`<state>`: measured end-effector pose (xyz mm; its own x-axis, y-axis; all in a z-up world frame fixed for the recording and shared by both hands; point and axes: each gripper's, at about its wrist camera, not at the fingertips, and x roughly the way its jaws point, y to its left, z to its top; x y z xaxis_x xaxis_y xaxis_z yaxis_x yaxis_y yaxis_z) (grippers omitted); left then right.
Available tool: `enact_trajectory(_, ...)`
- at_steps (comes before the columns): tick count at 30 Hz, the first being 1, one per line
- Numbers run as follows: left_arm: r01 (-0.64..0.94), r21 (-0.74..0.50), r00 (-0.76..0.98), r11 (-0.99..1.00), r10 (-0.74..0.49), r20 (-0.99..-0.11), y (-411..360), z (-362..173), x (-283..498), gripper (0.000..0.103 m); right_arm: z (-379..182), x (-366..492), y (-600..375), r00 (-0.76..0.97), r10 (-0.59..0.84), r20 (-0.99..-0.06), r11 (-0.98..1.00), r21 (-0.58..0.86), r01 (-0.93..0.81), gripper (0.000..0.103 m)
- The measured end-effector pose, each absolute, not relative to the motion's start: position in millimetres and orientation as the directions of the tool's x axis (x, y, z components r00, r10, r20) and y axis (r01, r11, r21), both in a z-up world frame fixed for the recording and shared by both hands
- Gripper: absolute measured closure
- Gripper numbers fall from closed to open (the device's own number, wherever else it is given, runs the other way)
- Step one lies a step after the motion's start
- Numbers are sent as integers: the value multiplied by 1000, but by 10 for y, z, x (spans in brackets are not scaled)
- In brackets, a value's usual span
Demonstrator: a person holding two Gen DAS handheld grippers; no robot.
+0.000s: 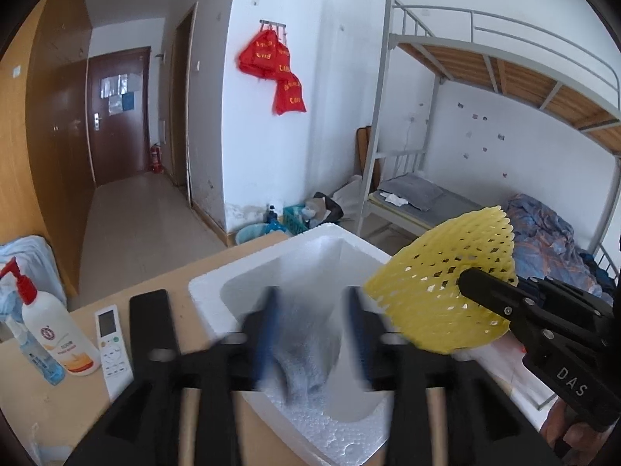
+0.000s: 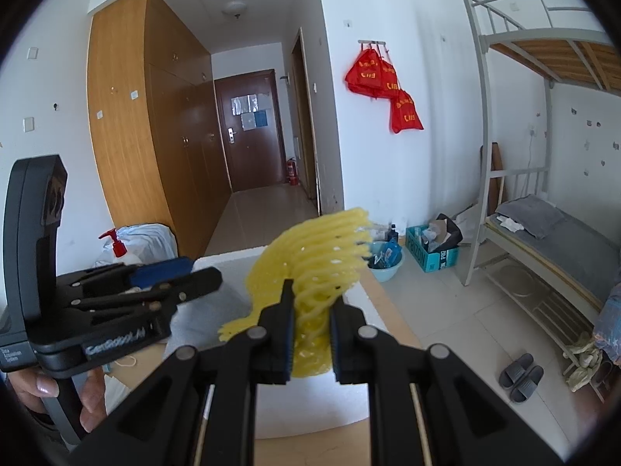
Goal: Organize soft objects
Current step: 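Lower the sock and foam net into the white foam box and open both tools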
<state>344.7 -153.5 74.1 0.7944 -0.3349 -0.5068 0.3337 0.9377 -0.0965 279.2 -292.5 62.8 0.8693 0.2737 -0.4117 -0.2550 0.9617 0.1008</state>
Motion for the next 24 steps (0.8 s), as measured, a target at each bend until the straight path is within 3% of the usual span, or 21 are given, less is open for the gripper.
enact_trajectory(1, 326, -96, 804, 941, -329, -495, -1510, 756, 3436, 31, 633, 2792, -2918, 870, 272, -411, 962, 97, -255, 85)
enact_trajectory(2, 316, -93, 817, 944, -321, -479, -1497, 783, 3415, 23, 635, 2797, -2917, 870, 273, -410, 962, 99, -256, 85)
enact_trajectory(4, 297, -75, 835, 952, -297, -464, -1466, 818, 3385, 19, 634, 2815, -2913, 870, 272, -411, 962, 95, -256, 85)
enact_trajectory(22, 158, -107, 899, 982, -187, -397, -968, 1082, 3331, 17, 500, 3109, -2649, 823, 317, -471, 945, 86, -315, 85)
enact_trajectory(24, 156, -117, 899, 981, -190, -394, -930, 1096, 3331, 17, 476, 3140, -2627, 816, 317, -484, 945, 84, -317, 78)
